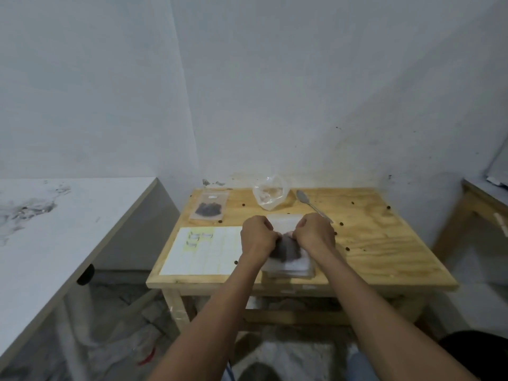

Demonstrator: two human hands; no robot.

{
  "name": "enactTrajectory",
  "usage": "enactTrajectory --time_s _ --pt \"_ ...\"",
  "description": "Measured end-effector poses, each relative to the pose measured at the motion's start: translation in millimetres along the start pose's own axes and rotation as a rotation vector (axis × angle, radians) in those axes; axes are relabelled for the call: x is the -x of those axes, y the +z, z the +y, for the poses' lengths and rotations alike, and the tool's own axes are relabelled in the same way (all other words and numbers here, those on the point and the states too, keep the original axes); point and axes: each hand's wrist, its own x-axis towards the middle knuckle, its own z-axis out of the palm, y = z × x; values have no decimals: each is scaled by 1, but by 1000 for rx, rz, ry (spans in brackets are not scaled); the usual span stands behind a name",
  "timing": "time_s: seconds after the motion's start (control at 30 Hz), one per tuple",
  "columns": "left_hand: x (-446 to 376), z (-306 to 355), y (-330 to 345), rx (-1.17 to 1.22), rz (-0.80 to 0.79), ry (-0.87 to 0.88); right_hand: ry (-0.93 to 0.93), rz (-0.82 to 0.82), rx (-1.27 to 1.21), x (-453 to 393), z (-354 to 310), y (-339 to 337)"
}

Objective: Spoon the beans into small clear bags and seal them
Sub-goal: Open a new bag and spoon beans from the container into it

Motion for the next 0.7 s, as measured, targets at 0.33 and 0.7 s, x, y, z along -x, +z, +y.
enactTrajectory --time_s 0.33,0.7 --pt "-22 10 -73 839 -54 5 -255 -139 -802 -6 -49 -24" --pt "-80 -119 -152 193 150 -174 -377 -199 -929 -13 -127 25"
